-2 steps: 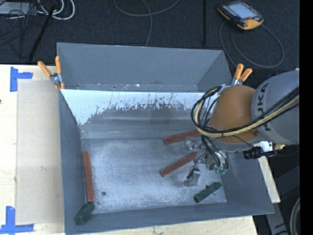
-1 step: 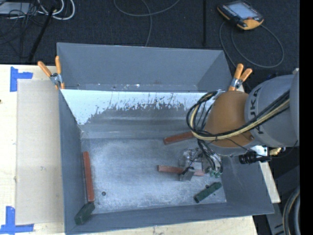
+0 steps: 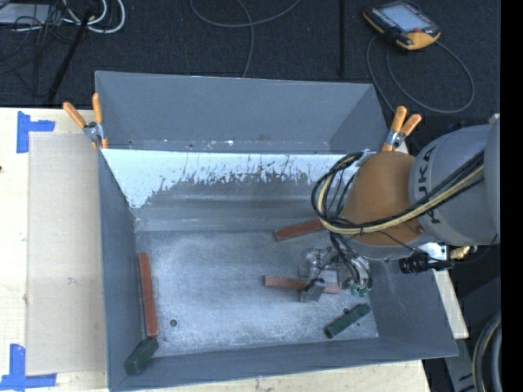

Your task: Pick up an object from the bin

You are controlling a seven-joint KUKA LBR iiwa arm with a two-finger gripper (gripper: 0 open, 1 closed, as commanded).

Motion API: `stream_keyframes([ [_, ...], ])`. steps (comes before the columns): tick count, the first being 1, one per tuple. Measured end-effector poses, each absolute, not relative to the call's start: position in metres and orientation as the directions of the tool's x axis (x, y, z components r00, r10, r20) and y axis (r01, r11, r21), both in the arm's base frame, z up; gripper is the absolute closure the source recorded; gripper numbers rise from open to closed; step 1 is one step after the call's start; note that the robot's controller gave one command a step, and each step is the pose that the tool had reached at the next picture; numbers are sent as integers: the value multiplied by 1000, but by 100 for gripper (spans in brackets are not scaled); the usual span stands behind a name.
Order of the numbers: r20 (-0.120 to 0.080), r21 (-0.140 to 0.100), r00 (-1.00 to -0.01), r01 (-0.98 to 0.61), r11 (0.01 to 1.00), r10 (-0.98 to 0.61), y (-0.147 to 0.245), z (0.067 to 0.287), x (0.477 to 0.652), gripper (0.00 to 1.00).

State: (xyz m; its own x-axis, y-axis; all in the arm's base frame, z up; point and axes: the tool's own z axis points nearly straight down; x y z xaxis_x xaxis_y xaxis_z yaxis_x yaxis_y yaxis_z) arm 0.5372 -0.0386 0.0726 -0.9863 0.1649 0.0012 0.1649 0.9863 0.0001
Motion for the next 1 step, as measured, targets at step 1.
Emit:
stream_keyframes([
  [1,-2,0,-982,191,982,191,-27,226,522,100],
])
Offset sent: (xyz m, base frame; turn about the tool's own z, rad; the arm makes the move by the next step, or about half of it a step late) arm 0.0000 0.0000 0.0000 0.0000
